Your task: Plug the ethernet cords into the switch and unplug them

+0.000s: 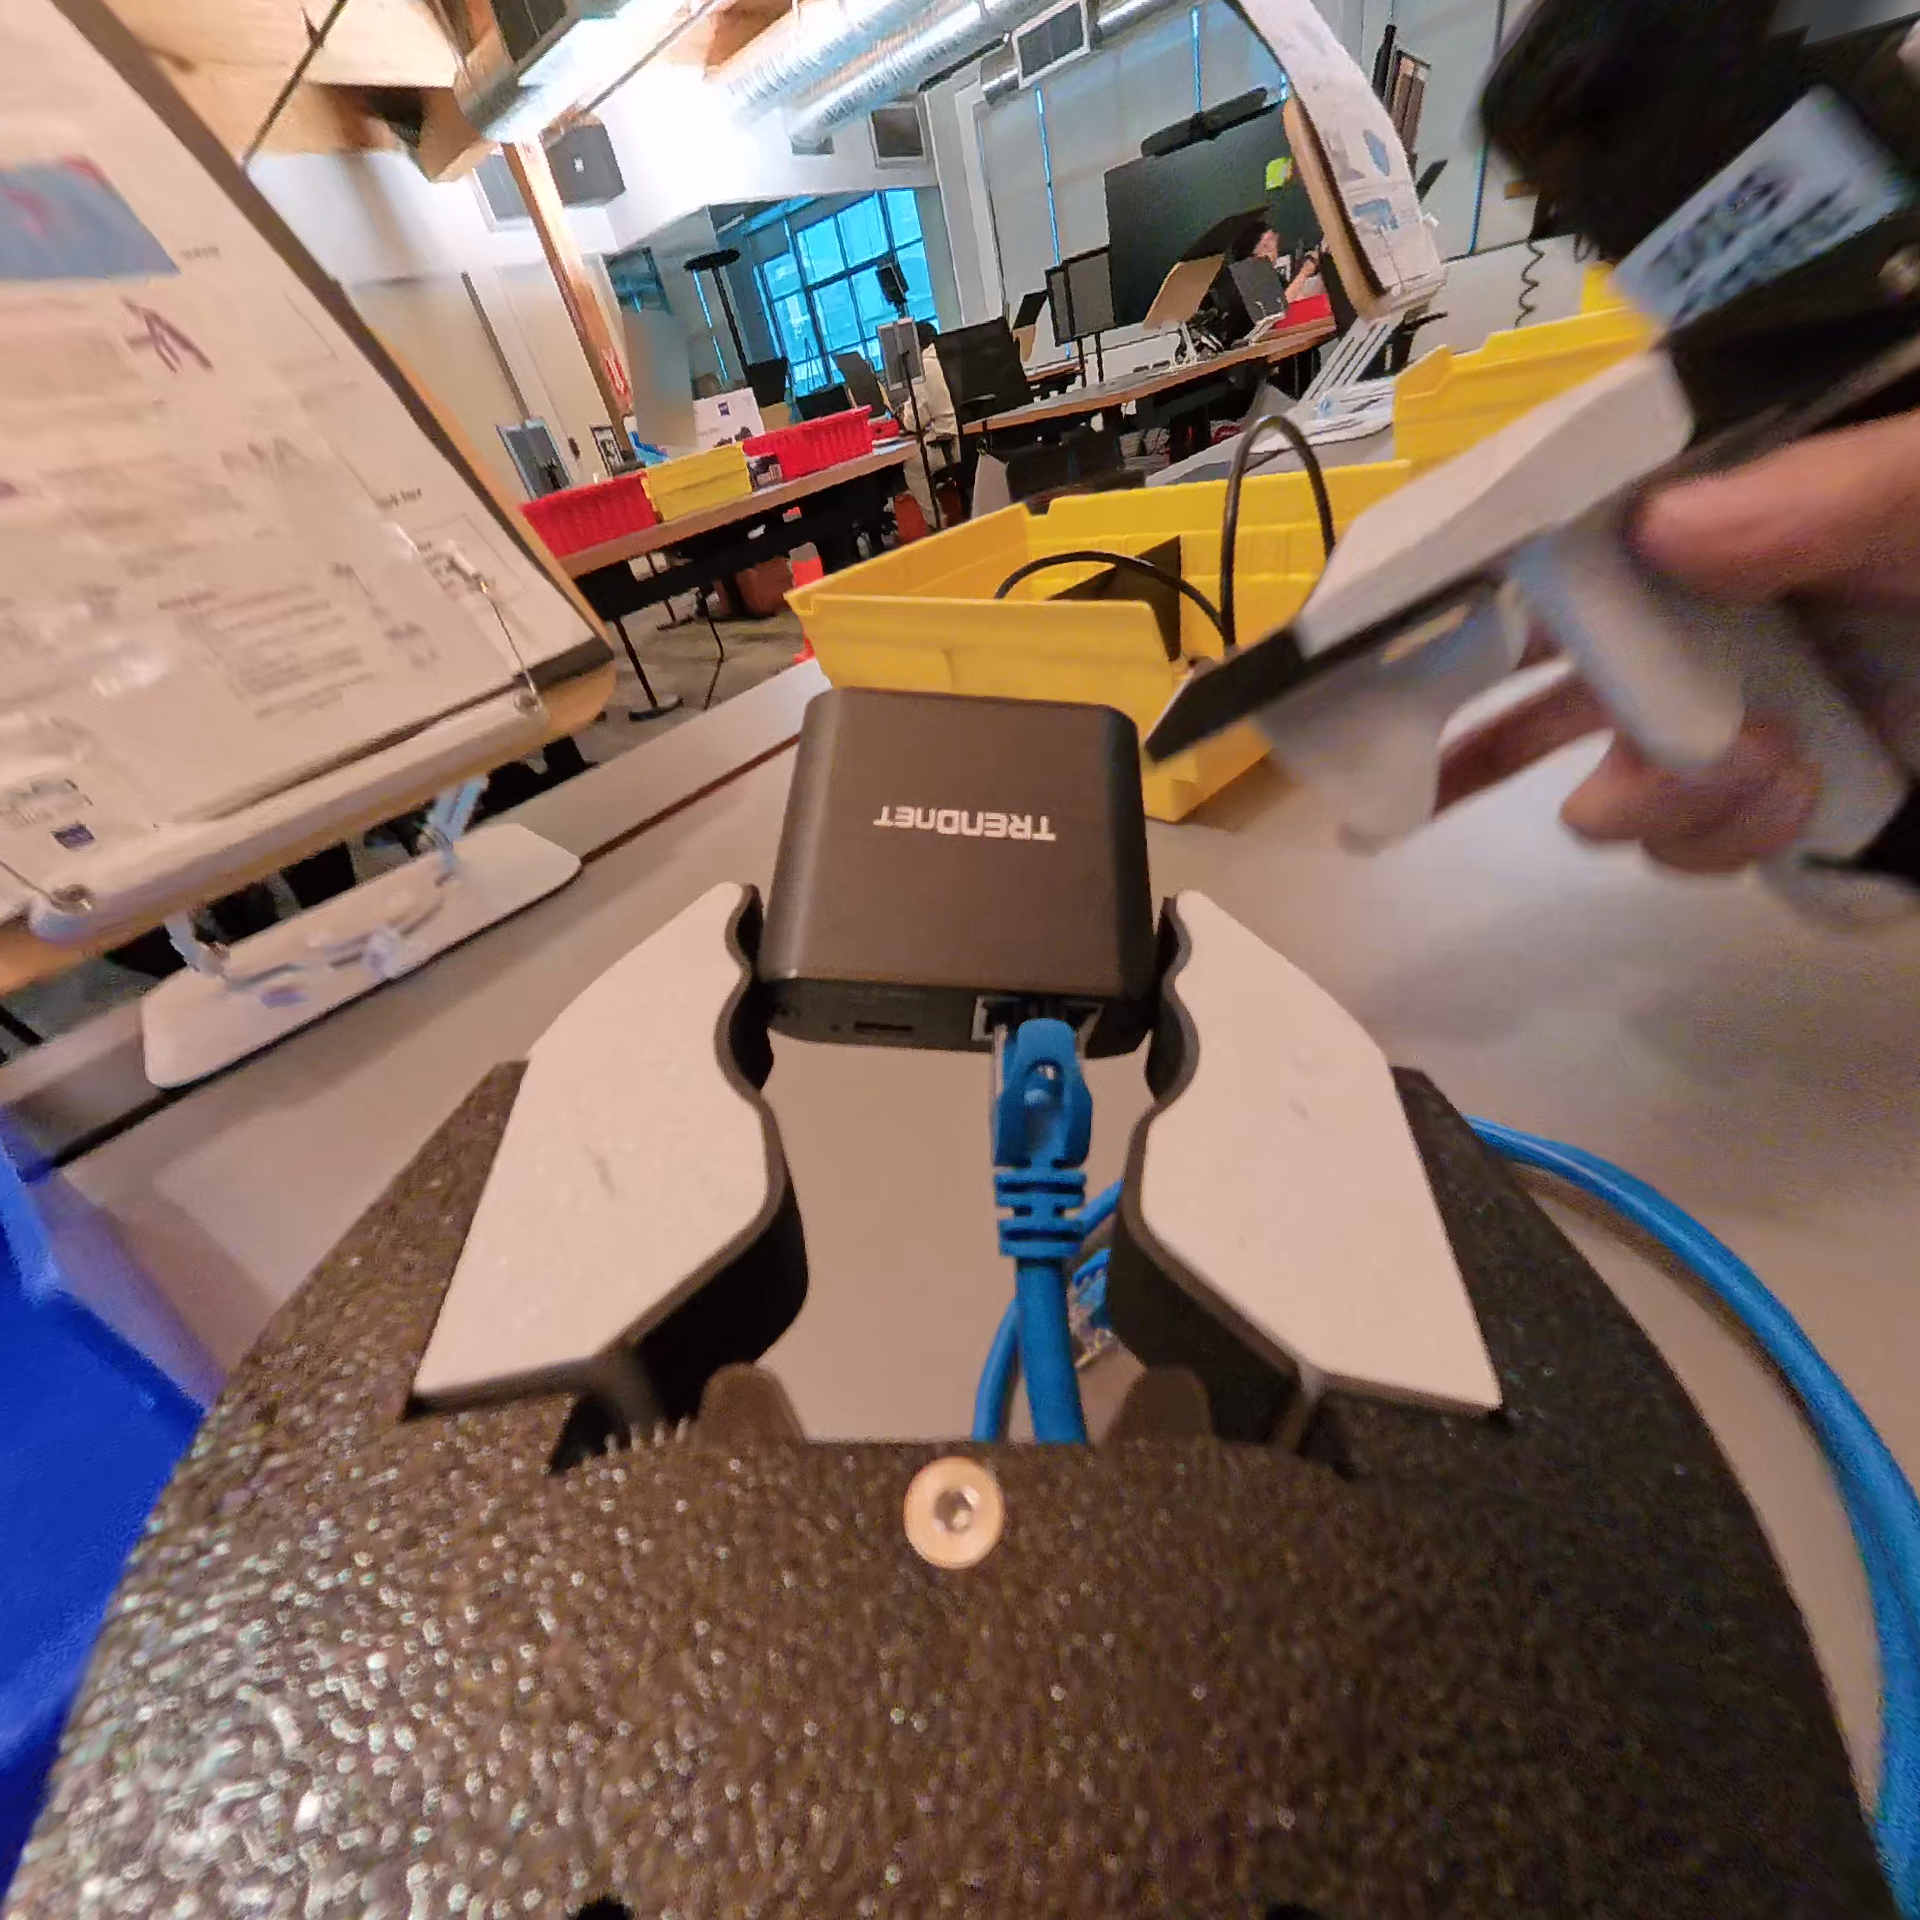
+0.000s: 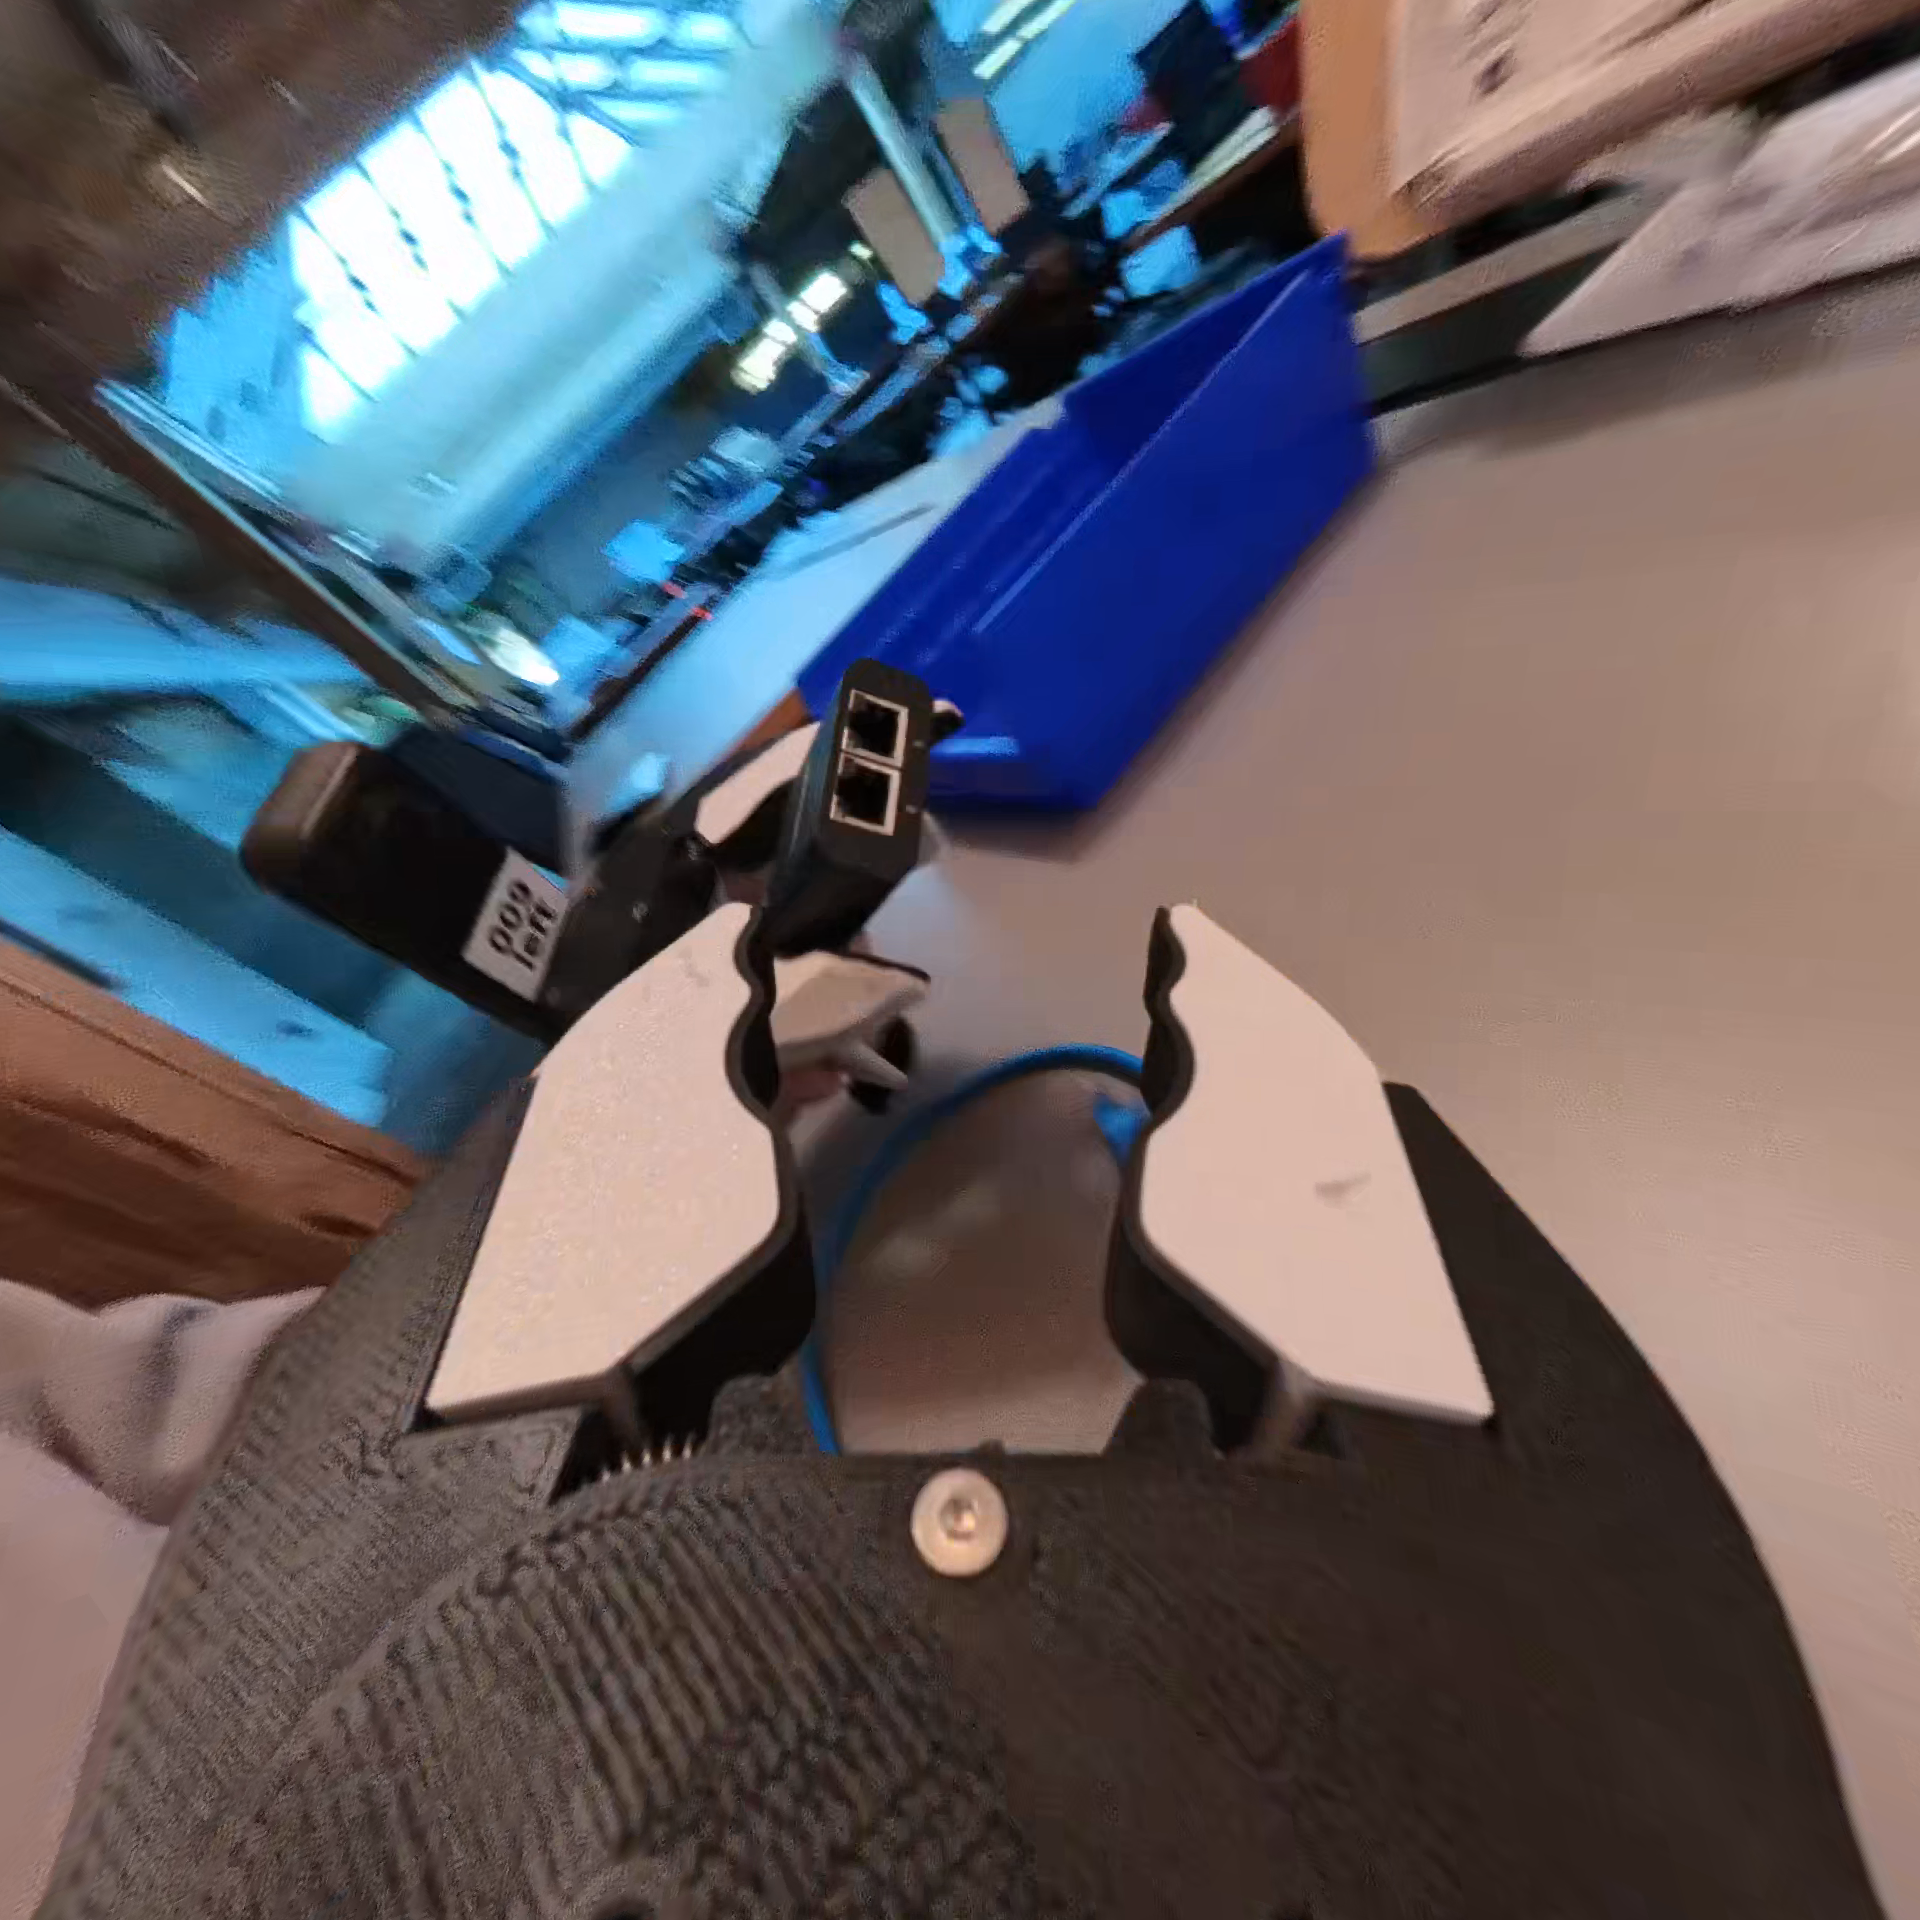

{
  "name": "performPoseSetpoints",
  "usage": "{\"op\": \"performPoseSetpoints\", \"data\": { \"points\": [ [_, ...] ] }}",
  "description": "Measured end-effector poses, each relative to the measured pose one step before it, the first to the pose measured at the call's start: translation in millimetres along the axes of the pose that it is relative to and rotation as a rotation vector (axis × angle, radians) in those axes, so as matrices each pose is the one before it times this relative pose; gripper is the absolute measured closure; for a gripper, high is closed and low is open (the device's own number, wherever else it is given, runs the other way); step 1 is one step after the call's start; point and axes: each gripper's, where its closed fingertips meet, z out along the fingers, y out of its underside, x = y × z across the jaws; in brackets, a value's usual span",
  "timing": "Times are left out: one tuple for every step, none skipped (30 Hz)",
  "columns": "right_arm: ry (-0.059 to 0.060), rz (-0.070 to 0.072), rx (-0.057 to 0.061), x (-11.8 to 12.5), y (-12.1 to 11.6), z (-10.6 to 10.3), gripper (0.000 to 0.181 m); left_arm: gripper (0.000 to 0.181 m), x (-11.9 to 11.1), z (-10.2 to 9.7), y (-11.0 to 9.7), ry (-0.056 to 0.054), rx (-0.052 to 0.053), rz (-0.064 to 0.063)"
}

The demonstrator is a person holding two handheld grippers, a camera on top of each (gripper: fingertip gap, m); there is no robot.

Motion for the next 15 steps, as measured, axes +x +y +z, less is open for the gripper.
{"op": "performPoseSetpoints", "data": {
  "points": [
    [-0.0574, 0.0708, 0.0211, -5.5, 1.73, 11.06, 0.112, 0.111, 1.77, -0.68, -3.86, -0.0032, 0.0019, 0.0325],
    [-0.0716, 0.0597, 0.0285, -8.62, -1.3, 7.92, 0.114, 0.111, 1.63, -0.75, -3.28, -0.0051, -0.0004, 0.0382],
    [-0.0643, 0.0312, 0.0077, -8.88, 0.64, 6.46, 0.119, 0.111, 1.45, -0.6, -2.66, -0.0067, -0.0006, 0.0416],
    [-0.0284, -0.0024, -0.0195, -4.3, 3.45, 5.56, 0.125, 0.111, 1.67, -0.2, -2.06, -0.0037, 0.0004, 0.0389],
    [0.0096, -0.0237, -0.0343, 0.12, 5.3, 4.42, 0.132, 0.111, 1.51, 0.08, -1.93, -0.004, 0.0041, 0.0309],
    [-0.0091, -0.0378, -0.0244, -3.34, 3.96, 2.78, 0.149, 0.111, 0.9, 0.18, -1.63, -0.0082, 0.0072, 0.0222],
    [-0.0147, -0.0299, 0.0085, -4.9, -1.35, 0.58, 0.155, 0.11, 0.1, 0.21, -0.84, -0.0121, 0.0082, 0.0129],
    [-0.0035, -0.04, -0.0161, -2.36, 0.63, -0.84, 0.155, 0.11, -0.21, -0.41, -1.7, -0.008, 0.0203, 0.0029],
    [0.0055, -0.0379, -0.0357, -0.48, 1.19, -2.14, 0.156, 0.11, 1.93, -0.73, -1.98, 0.0112, 0.0211, 0.0056],
    [0.0095, -0.0583, -0.0549, -0.53, 2.17, -3.68, 0.157, 0.113, 4.38, -1.16, -0.29, 0.0365, 0.0071, 0.0152],
    [0.0172, -0.0778, -0.0611, -1.23, 1.2, -4.86, 0.157, 0.116, 6.31, -2.12, 0.28, 0.0623, -0.003, 0.0125],
    [0.0349, -0.0963, -0.0456, -1.3, -1.91, -5.73, 0.157, 0.116, 6.46, -3.5, 1.12, 0.0715, -0.0146, 0.0101],
    [0.0408, -0.1102, -0.0403, -1.42, -3.71, -6.15, 0.157, 0.114, 5.33, -4.5, 2.02, 0.0699, -0.0252, 0.0015],
    [0.0315, -0.1136, -0.0561, -2.36, -2.21, -5.88, 0.157, 0.115, 4.97, -5.77, 2.02, 0.0705, -0.0293, -0.0128],
    [0.0305, -0.1095, -0.0739, -1.76, 0.11, -4.67, 0.157, 0.117, 4.17, -6.38, -0.17, 0.0632, -0.0174, -0.0281]
  ]
}}
